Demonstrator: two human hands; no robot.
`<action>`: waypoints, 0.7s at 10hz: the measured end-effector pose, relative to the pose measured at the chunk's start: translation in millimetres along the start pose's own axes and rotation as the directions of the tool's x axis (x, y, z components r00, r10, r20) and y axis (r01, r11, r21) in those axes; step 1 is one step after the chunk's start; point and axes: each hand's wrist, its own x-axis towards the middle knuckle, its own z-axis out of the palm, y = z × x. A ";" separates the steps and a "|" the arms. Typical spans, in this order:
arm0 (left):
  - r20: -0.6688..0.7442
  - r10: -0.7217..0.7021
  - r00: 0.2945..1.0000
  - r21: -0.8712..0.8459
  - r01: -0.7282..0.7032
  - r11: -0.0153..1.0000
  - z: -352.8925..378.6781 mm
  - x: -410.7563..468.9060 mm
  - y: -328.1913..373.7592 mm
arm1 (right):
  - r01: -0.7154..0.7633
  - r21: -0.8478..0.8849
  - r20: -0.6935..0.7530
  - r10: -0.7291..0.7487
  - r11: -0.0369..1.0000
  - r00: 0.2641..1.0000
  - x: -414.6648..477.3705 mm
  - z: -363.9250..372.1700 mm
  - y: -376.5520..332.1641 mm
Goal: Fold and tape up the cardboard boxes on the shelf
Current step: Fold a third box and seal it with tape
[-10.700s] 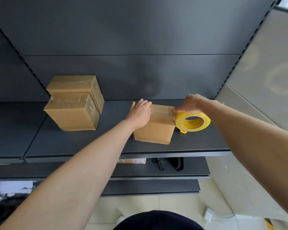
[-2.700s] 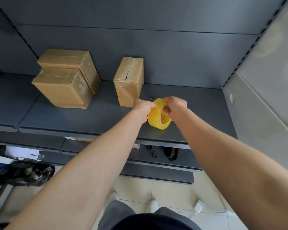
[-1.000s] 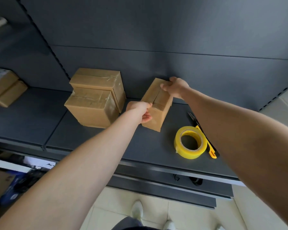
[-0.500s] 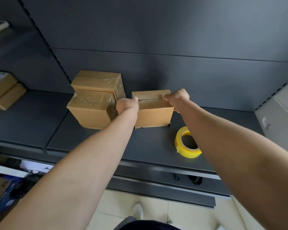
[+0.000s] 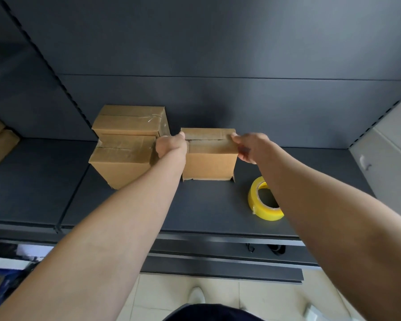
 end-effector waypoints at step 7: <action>0.083 0.095 0.992 0.083 -0.101 0.991 0.0 21.0 6.1 | 0.075 0.303 0.036 -0.091 0.950 0.995 5.4 10.7 27.7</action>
